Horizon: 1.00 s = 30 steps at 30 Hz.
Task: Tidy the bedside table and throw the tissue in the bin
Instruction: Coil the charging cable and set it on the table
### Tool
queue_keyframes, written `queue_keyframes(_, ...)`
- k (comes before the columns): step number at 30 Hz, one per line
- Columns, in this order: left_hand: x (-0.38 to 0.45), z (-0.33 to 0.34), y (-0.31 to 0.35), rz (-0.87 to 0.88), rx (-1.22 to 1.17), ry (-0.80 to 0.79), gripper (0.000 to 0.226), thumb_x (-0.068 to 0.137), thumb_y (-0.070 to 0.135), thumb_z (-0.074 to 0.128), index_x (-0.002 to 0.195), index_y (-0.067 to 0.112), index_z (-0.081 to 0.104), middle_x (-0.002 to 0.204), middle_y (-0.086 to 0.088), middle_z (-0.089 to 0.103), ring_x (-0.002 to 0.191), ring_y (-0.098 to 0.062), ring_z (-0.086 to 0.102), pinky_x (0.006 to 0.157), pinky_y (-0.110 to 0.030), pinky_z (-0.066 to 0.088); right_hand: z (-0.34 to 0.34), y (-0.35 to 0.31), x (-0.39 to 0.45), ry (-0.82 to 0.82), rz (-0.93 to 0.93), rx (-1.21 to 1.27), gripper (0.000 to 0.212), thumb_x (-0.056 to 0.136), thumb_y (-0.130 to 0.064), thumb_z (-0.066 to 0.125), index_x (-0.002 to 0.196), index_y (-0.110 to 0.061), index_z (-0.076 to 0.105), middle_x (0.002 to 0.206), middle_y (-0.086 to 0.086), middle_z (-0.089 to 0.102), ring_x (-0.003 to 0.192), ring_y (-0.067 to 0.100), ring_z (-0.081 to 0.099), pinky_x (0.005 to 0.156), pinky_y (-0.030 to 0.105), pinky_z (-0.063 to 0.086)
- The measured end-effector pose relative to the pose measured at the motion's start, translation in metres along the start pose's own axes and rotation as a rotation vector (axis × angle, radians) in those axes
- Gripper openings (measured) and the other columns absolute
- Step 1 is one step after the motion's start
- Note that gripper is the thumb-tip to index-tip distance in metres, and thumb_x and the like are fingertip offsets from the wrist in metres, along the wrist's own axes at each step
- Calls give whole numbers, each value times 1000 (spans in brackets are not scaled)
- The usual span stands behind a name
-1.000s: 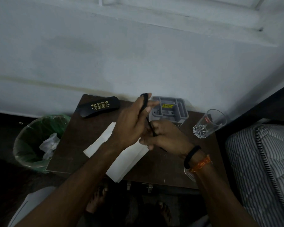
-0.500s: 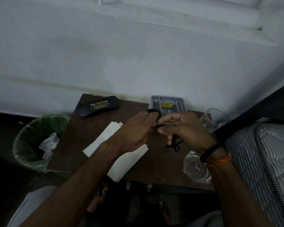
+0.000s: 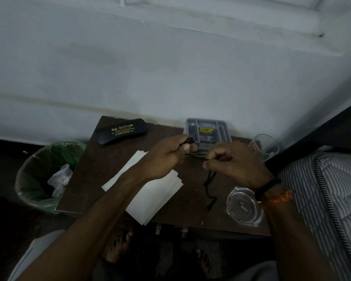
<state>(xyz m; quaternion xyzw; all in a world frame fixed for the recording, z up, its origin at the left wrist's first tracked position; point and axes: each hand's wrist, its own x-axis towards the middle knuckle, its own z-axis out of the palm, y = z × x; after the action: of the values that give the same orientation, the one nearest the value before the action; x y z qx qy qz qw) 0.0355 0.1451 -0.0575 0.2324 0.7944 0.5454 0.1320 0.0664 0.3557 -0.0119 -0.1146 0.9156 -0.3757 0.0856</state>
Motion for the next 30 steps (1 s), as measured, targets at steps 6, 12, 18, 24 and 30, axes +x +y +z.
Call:
queue_keyframes(6,-1,-3,1,-74,-139,-4,31,102,29,43,111,5,62,96,-21,65,83,-35,61,71,-41,53,-1,3,2,122,-45,108,12,81,-29,68,82,-22,78,85,-5,75,89,17,68,86,53,52)
queue_keyframes(12,-5,-4,13,-41,-158,-125,24,99,30,51,95,12,67,79,3,64,68,-21,56,68,-35,48,0,6,3,168,18,335,14,92,-1,59,85,-4,70,73,12,74,76,28,71,85,46,54)
queue_keyframes(18,-12,-6,24,-32,-359,-280,22,98,15,55,79,13,64,68,5,58,59,-15,45,58,-25,39,-1,2,3,135,124,476,17,90,7,55,93,1,70,63,26,67,59,30,68,66,28,55)
queue_keyframes(24,-12,-10,22,-36,-663,-294,25,97,12,51,75,6,59,56,-5,37,52,-16,34,59,-29,31,15,-3,13,129,156,429,21,92,0,59,83,-11,74,62,34,62,40,22,61,55,36,53)
queue_keyframes(30,-7,-15,17,-155,-928,-116,31,101,23,46,82,5,62,49,4,33,51,-13,41,56,-20,41,36,-4,15,52,107,151,17,97,-30,60,110,-22,67,72,-13,71,50,7,64,57,31,55)
